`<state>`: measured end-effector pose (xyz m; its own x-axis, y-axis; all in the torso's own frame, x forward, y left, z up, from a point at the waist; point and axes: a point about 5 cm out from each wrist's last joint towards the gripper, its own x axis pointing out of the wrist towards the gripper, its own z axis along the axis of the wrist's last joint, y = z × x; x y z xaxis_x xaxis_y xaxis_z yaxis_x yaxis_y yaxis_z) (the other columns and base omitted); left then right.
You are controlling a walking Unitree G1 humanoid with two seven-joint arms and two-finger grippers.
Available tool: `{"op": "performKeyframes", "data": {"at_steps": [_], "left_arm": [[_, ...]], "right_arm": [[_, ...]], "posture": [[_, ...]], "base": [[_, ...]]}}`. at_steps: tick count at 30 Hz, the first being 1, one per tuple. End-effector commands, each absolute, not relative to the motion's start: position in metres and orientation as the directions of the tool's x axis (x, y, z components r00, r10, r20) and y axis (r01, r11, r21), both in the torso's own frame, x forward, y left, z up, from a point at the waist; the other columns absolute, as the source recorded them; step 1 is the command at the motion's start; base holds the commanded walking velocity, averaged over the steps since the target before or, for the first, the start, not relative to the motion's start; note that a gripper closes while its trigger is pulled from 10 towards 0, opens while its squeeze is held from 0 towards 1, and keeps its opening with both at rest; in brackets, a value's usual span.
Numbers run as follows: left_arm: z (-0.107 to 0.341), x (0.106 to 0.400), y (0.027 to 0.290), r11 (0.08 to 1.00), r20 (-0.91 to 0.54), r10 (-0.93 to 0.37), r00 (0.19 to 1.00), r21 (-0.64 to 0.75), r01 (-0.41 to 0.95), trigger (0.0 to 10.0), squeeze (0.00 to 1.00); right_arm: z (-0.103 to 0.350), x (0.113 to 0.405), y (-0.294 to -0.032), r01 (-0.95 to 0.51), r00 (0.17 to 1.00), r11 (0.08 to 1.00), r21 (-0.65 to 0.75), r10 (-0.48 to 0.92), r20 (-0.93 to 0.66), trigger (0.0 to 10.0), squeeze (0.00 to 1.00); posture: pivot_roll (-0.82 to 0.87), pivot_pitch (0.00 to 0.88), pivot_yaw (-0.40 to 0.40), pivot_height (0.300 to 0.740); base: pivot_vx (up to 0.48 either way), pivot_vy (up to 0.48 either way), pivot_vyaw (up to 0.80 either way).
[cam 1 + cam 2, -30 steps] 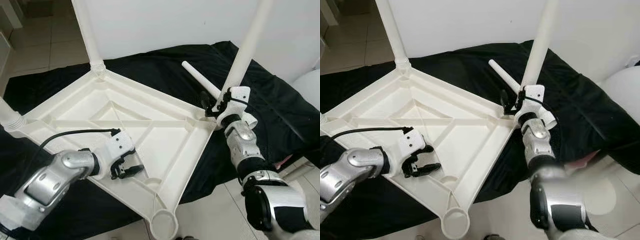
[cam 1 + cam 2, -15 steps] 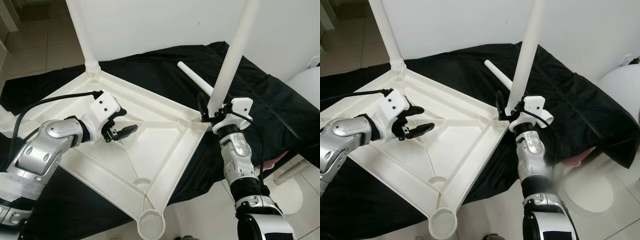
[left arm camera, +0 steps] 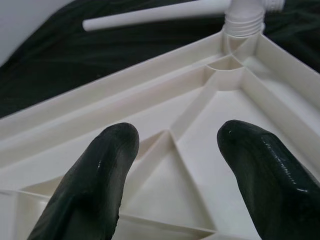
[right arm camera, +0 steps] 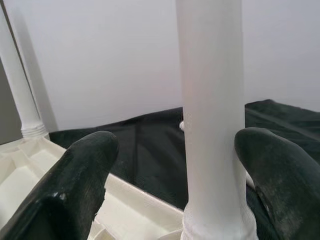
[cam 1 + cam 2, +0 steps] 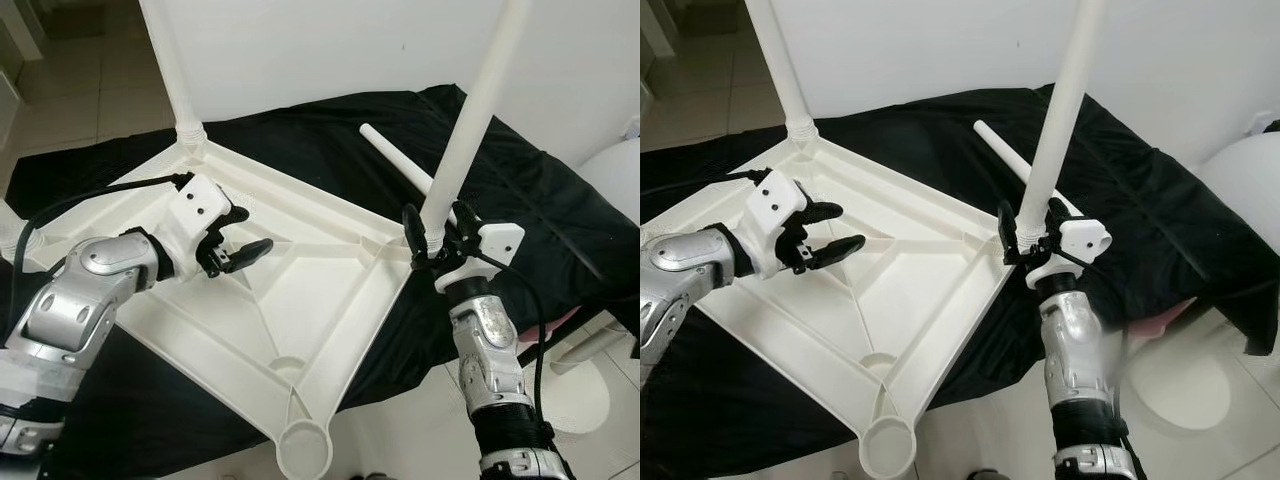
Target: Building children table
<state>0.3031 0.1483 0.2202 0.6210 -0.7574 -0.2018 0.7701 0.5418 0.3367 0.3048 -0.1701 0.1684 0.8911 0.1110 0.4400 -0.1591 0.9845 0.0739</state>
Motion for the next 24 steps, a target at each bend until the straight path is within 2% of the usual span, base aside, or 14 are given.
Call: {"op": "performKeyframes", "data": {"at_steps": [1, 10, 16, 19, 21, 24], "left_arm": [[0.209, 0.299, 0.138, 0.554, -0.236, -0.75, 0.618, 0.288, 0.782, 10.0, 0.0], [0.197, 0.288, 0.107, 0.522, -0.219, -0.809, 0.546, 0.16, 0.838, 10.0, 0.0], [0.189, 0.29, 0.099, 0.55, -0.239, -0.79, 0.564, 0.127, 0.825, 10.0, 0.0], [0.177, 0.314, 0.101, 0.703, -0.284, -0.653, 0.702, 0.118, 0.702, 10.0, 0.0], [0.177, 0.314, 0.101, 0.703, -0.284, -0.653, 0.702, 0.118, 0.702, 10.0, 0.0], [0.169, 0.332, 0.107, 0.789, -0.323, -0.545, 0.773, 0.113, 0.604, 10.0, 0.0]], "right_arm": [[0.165, 0.3, -0.173, -0.116, 0.905, 0.99, 0.083, 0.071, 0.42, 10.0, 0.0], [0.164, 0.289, -0.177, -0.087, 0.919, 0.992, 0.092, 0.044, 0.393, 10.0, 0.0], [0.164, 0.286, -0.178, -0.078, 0.922, 0.994, 0.081, 0.041, 0.386, 10.0, 0.0], [0.165, 0.284, -0.176, -0.067, 0.925, 0.994, 0.082, 0.031, 0.378, 10.0, 0.0], [0.165, 0.284, -0.176, -0.067, 0.925, 0.994, 0.082, 0.031, 0.378, 10.0, 0.0], [0.166, 0.284, -0.174, -0.066, 0.926, 0.994, 0.085, 0.029, 0.376, 10.0, 0.0]], "posture": [[-0.05, 0.072, 0.006, 0.74], [-0.05, 0.08, 0.007, 0.74], [-0.06, 0.087, 0.012, 0.74], [-0.07, 0.091, 0.013, 0.74], [-0.07, 0.091, 0.013, 0.74], [-0.07, 0.089, 0.014, 0.74]], "base": [[0.0, 0.0, 0.0], [0.0, 0.0, 0.0], [0.0, 0.0, 0.0], [0.0, 0.0, 0.0], [0.0, 0.0, 0.0], [0.0, 0.0, 0.0]]}}
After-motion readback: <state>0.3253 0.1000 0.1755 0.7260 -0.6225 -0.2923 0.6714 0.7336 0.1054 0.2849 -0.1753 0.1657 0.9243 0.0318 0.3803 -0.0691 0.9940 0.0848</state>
